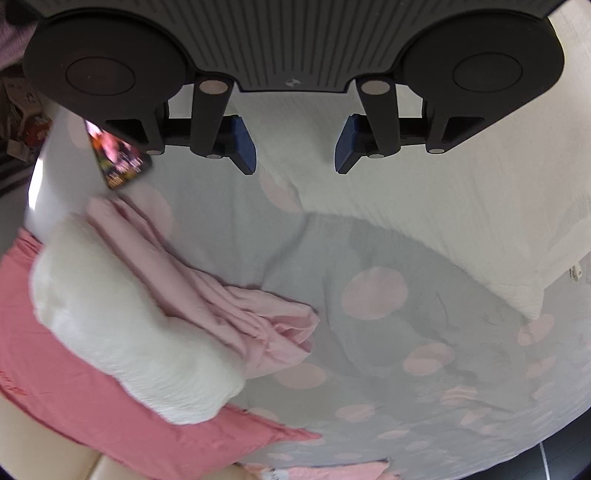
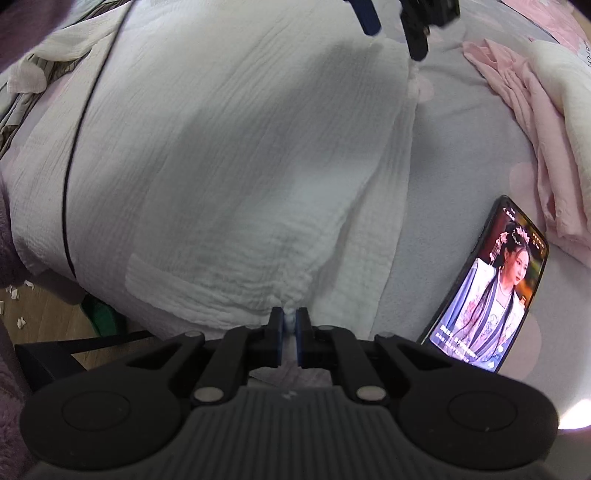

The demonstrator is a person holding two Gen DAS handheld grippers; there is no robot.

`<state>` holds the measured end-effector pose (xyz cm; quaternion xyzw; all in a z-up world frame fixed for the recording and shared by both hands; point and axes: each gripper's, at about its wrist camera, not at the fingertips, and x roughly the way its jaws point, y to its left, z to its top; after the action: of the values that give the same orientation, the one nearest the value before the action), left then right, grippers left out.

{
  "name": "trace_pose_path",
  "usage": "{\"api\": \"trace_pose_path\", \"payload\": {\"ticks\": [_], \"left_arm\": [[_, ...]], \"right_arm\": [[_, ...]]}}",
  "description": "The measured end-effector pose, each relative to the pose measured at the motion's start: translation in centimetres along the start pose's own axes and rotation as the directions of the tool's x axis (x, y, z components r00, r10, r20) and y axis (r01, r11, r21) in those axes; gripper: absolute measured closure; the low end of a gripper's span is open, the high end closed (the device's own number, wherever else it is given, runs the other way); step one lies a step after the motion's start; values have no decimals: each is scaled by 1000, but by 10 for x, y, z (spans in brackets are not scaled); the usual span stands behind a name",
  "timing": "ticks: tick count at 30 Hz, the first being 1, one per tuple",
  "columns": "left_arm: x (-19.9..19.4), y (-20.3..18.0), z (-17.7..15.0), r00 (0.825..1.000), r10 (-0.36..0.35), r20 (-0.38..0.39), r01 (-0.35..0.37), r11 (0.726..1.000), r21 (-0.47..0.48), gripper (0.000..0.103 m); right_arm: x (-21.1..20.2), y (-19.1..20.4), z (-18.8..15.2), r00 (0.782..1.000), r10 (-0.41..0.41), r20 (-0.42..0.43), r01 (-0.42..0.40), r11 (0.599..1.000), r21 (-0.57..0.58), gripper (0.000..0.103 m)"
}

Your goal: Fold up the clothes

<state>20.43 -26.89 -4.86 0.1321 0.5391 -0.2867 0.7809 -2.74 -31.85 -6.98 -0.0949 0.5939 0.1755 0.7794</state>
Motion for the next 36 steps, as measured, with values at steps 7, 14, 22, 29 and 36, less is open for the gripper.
{"api": "trace_pose_path", "payload": {"ticks": [7,14,22,29,36], "left_arm": [[26,8,12,999,7,-44,-7,1000,5,100],[18,5,32,1000,-26,-4,26,1000,-6,100],[35,10,27,999,-52,-10,51,997,-59,98],[2,14,9,995,-80,58,81,997,-16,61],[-56,43,-46,993,-57,107,54,998,30,61]], "right_arm": [[-13,-12,-9,999,50,3,-50,999,18,96],[-24,-36,-10,999,37,0,-37,999,32,96],[-8,-49,-15,996,17,-83,-13,999,49,91],[-21,-38,-10,997,-49,-60,49,999,-1,71],[-49,-20,5,993,-104,47,107,993,-56,67]]}}
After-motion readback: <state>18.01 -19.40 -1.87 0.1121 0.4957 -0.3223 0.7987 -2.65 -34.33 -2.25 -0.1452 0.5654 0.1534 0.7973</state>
